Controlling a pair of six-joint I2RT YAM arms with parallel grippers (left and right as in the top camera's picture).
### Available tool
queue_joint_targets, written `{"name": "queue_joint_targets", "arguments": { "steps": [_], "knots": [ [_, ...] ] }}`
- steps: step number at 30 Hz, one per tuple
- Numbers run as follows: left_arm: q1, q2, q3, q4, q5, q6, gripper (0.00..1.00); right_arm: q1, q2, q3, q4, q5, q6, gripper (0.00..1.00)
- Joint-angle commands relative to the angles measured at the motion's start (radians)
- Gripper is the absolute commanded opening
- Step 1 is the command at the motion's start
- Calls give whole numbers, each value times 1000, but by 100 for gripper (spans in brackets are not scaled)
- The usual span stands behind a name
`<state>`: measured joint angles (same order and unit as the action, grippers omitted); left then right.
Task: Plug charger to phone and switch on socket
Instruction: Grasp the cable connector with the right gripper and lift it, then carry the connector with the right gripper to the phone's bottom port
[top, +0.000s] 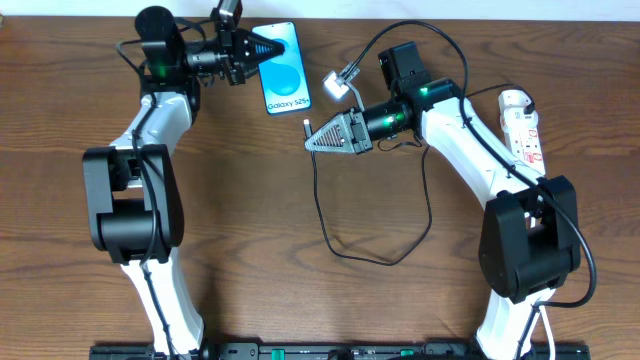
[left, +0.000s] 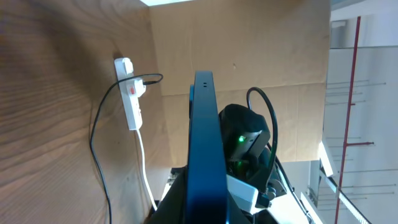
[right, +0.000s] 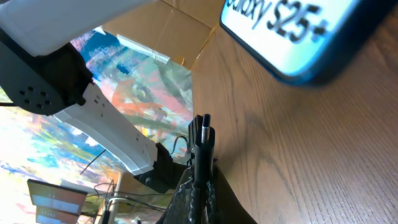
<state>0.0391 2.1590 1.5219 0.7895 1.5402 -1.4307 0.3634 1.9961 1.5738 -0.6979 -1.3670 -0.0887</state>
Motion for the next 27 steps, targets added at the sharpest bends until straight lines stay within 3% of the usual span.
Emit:
{"name": "queue_joint_targets", "arguments": {
  "steps": [1,10,15,27],
  "knots": [
    [-8,-37,6,10,-24,24,8,-8,4,13,1,-46,-20,1],
    [-35,-37,6,10,-69,52,7,-36,23,-3,-1,-55,-9,1],
    [-36,-37,6,10,-93,74,8,-52,62,-13,43,-196,-22,1],
    [-39,-37,6,15,-58,96,7,-45,138,-13,76,-195,-12,1]
  ]
}}
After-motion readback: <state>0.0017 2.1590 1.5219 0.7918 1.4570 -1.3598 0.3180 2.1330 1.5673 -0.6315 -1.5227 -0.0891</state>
